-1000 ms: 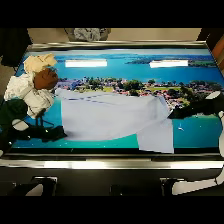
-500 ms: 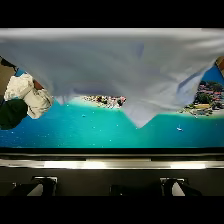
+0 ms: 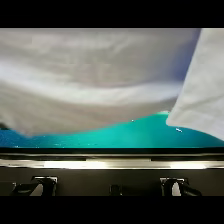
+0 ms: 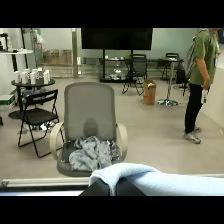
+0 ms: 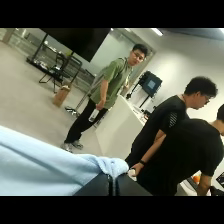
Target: Fold the shirts.
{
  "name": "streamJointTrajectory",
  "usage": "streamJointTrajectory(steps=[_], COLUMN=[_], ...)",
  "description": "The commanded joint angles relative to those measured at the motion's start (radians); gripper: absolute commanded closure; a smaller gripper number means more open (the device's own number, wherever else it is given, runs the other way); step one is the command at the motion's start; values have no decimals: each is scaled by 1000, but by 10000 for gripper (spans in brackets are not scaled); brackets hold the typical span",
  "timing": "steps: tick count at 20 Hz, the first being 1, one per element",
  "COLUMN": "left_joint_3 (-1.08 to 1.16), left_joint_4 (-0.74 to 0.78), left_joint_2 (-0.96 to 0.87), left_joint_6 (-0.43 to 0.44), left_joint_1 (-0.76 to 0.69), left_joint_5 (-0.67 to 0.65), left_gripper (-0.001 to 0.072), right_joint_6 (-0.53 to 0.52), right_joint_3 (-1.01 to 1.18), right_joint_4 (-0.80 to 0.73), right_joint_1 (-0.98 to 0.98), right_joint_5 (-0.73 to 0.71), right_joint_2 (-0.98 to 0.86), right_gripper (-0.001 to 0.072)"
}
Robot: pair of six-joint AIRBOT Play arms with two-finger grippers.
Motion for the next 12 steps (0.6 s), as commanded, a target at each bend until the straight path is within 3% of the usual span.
streamJointTrajectory(steps=[1,4,8,10,12], left_joint_3=[-20,-90,-315,-438,-479], left_joint_4=[15,15,16,15,14], left_joint_2=[-34,-138,-350,-486,-655], left_joint_6=[6,48,81,89,87], left_joint_1=[0,0,0,0,0], left_joint_5=[-50,-93,-91,-41,-3], left_gripper=[668,667,667,667,667], right_joint_6=[9,8,13,37,62], right_joint_3=[3,3,-19,-77,-110], right_joint_4=[-24,3,77,42,14], right_joint_1=[1,1,5,68,158], right_joint_5=[18,117,475,480,359], right_joint_2=[-38,-178,-532,-725,-921], right_gripper=[666,667,667,667,667])
